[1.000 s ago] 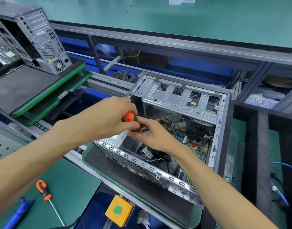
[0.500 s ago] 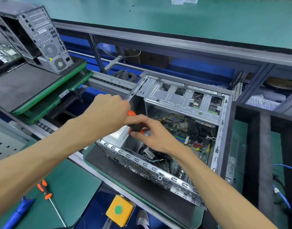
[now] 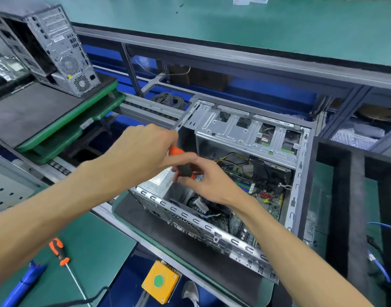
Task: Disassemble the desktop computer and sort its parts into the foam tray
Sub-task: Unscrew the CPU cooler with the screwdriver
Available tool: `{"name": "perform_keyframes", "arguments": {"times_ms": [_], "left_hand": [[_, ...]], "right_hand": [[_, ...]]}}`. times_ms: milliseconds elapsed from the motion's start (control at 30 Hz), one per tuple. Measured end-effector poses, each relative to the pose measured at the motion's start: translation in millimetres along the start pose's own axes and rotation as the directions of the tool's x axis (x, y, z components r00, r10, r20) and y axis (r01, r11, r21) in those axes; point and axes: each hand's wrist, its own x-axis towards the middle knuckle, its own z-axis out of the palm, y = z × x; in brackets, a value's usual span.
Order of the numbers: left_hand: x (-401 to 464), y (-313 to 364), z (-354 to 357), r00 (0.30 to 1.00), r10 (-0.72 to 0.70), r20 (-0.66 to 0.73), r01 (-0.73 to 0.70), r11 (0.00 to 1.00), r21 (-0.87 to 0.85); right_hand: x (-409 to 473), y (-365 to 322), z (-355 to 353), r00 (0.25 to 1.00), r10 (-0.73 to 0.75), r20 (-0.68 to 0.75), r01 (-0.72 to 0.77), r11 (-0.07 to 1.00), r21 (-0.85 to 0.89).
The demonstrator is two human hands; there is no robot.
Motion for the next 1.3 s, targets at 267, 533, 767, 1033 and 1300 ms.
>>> {"name": "perform_keyframes", "arguments": {"times_ms": [267, 533, 767, 1033, 1300], "left_hand": [[8, 0, -14, 0.978, 0.208, 0.021, -0.203, 0.968, -0.146], [-3, 4, -11, 0.957, 0.276, 0.088, -0.244, 0.933, -0.265], [-3, -9, 11, 0.981, 0.091, 0.172, -0.141, 0.943, 0.302], [57, -8, -12, 0.989, 0.139, 0.053, -0.09, 0.844, -0.528], [97, -24, 14, 0.992, 0.113, 0.055, -0.067, 0.846, -0.529]], "right_hand": [[0, -4, -3, 0.997, 0.055, 0.051, -0.056, 0.998, 0.006], [0, 1, -5, 0.989, 0.136, 0.059, -0.134, 0.99, -0.031], [2, 10, 3, 0.986, 0.11, 0.122, -0.094, 0.986, -0.135], [29, -17, -30, 0.983, 0.161, -0.086, -0.137, 0.961, 0.24], [40, 14, -44, 0.965, 0.242, -0.103, -0.25, 0.966, -0.073]]}}
